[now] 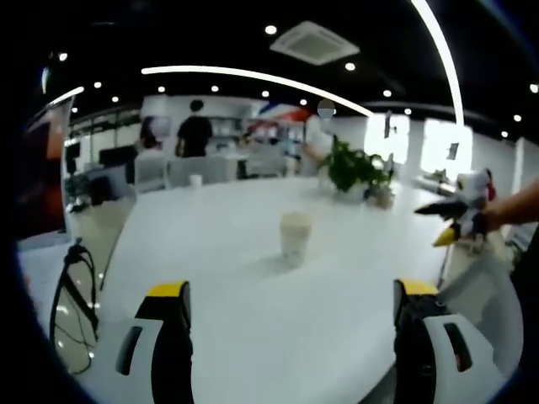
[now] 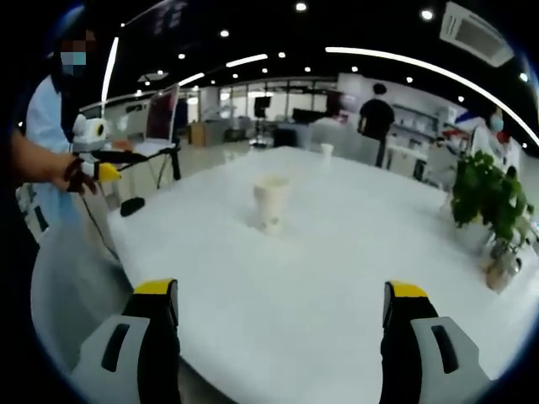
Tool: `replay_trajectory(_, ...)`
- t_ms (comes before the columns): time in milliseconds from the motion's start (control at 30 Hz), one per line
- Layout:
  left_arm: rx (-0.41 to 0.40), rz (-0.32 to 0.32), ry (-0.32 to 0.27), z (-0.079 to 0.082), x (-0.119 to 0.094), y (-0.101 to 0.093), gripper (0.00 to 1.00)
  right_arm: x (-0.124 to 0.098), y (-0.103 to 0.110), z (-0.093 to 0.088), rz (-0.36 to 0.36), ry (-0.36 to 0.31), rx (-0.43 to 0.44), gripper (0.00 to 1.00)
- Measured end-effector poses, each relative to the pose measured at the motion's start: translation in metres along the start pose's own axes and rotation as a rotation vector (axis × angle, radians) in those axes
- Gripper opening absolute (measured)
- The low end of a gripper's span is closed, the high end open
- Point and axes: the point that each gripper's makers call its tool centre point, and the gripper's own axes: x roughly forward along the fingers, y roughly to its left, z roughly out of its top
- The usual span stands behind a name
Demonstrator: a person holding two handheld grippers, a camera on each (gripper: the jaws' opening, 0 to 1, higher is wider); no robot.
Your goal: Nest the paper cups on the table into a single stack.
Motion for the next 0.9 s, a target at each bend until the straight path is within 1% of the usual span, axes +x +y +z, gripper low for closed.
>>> replay_trajectory(267, 0.011, -0.007, -0.003, 0.0036, 0.0010, 0.0068, 0.98, 0.0024, 0.0007, -0.0007, -0.004, 0.003, -0.002, 1.00)
replay_trajectory(400, 0.018, -0.011, -0.002, 0.0057, 0.0014, 0.0067, 0.98, 0.0019, 0.0022, -0.0012, 0.001, 0.011, -0.010, 1.00)
replay_trajectory(633, 0.032, -0.020, -0.002, 0.0079, 0.0020, 0.0059, 0.98, 0.0014, -0.0004, 0.0011, -0.005, 0.003, -0.010, 1.00)
replay_trajectory(900, 0.025, -0.017, 0.002, 0.0087, 0.0020, 0.0083, 0.98, 0.0030, 0.0000, 0.0024, -0.006, 0.001, -0.010, 1.00)
